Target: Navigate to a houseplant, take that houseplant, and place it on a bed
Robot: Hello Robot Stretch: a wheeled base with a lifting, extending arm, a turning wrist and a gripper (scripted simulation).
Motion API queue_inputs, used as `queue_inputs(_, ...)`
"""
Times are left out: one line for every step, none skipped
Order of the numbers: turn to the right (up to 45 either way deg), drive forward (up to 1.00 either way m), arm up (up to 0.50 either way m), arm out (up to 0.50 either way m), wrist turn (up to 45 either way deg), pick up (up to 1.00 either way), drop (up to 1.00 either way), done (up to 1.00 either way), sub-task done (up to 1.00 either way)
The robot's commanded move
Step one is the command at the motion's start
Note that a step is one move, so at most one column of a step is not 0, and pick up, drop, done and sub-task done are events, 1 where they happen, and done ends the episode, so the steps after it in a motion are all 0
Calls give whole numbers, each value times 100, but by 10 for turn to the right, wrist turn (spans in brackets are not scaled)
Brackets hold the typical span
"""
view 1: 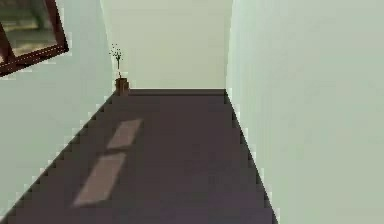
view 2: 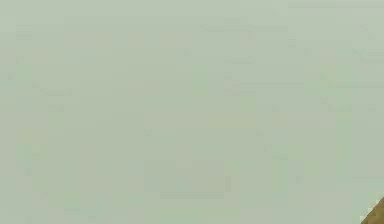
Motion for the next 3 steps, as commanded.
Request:
queue_inputs(450,0,0,0,0,0,0,0,0)
queue_inputs(450,0,0,0,0,0,0,0,0)
queue_inputs(450,0,0,0,0,0,0,0,0)
